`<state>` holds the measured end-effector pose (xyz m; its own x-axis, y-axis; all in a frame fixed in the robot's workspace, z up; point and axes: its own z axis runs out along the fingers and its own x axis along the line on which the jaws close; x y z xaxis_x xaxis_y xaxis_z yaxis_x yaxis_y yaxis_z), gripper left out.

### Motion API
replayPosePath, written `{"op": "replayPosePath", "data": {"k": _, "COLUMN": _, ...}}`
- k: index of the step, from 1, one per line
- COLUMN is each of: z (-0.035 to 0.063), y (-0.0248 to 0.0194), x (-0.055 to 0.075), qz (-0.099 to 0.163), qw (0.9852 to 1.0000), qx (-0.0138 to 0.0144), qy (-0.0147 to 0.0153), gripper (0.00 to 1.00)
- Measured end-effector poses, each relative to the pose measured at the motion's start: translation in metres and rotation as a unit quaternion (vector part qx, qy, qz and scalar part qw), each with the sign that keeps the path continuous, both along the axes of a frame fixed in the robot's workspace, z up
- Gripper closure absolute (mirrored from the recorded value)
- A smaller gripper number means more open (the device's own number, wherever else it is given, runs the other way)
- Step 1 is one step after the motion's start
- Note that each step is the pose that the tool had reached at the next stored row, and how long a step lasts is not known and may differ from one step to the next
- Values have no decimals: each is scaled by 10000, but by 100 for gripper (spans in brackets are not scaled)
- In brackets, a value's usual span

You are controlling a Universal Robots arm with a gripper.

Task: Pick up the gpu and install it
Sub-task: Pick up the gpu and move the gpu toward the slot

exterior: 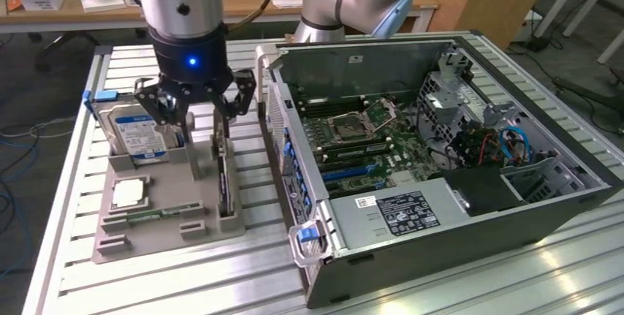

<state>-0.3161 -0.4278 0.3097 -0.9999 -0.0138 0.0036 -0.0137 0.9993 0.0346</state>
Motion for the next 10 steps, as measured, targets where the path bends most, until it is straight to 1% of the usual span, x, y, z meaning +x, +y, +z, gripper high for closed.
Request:
{"op": "replayPosePath", "data": {"k": 3, "z": -38, "y": -7, "x": 37, "qz": 0, "qw": 10000, "qx": 0, "qy": -1, "gripper": 41}}
{"op": "replayPosePath", "data": {"k": 6, "z": -84, "y": -18, "x": 46, "qz": 0, "qw": 10000, "qx": 0, "qy": -6, "gripper": 41}}
{"op": "replayPosePath", "data": {"k": 10, "z": -158, "y": -53, "x": 49, "qz": -2, "qw": 10000, "qx": 0, "qy": -7, "gripper": 41}}
